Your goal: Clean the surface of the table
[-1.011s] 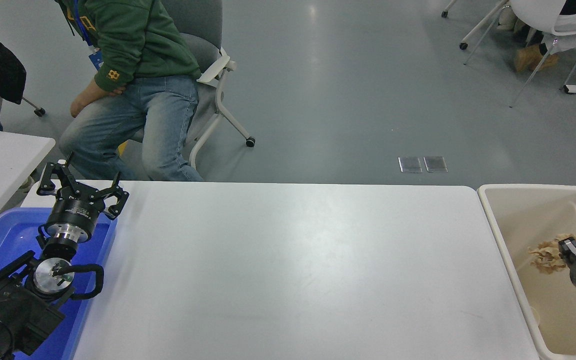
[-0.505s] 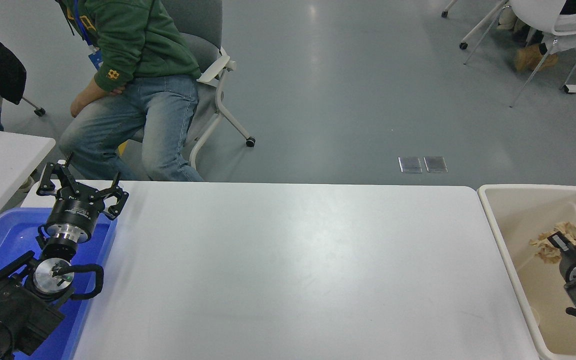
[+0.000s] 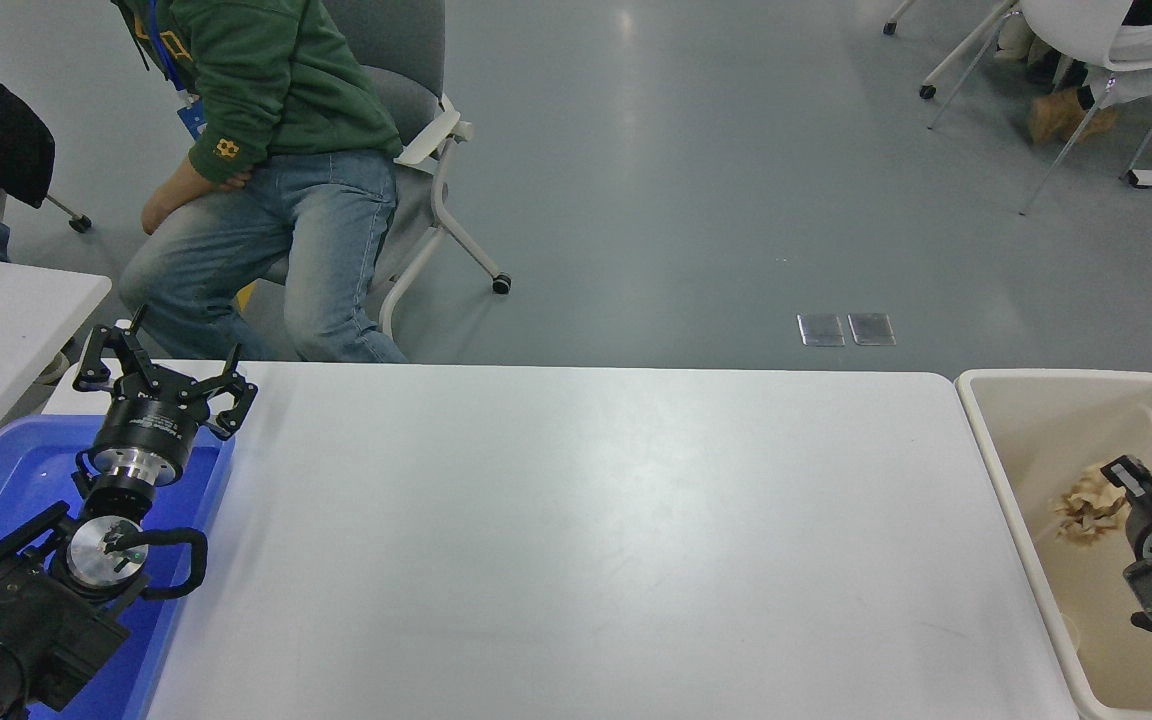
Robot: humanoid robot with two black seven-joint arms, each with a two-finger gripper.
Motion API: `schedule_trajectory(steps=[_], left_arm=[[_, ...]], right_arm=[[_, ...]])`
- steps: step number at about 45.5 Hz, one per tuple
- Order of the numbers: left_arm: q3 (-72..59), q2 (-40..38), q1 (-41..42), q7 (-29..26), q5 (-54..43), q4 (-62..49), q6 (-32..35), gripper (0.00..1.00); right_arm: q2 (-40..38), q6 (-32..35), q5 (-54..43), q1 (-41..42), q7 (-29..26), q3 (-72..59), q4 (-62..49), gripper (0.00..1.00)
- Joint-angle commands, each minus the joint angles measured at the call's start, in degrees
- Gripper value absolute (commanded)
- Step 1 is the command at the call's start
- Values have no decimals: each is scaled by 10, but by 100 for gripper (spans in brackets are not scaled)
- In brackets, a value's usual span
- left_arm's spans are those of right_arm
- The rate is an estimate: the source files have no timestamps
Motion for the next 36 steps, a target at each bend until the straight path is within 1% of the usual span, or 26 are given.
schedule_trajectory(steps=[1,19,26,30,36], left_arm=[[0,0,0,0,0,0,0,100],[0,0,0,0,0,0,0,100],[0,0,0,0,0,0,0,100],[0,0,0,0,0,0,0,100],[0,0,0,0,0,0,0,100]], right_arm=[[-3,-7,2,-7,1,3,-1,67],[0,-8,9,-7,1,7,0,73],[-2,-7,9,-3,1,7,0,78],[-5,-7,9,-2,1,8,-1,86],[-12,-7,9,-2,0,31,-1,86]])
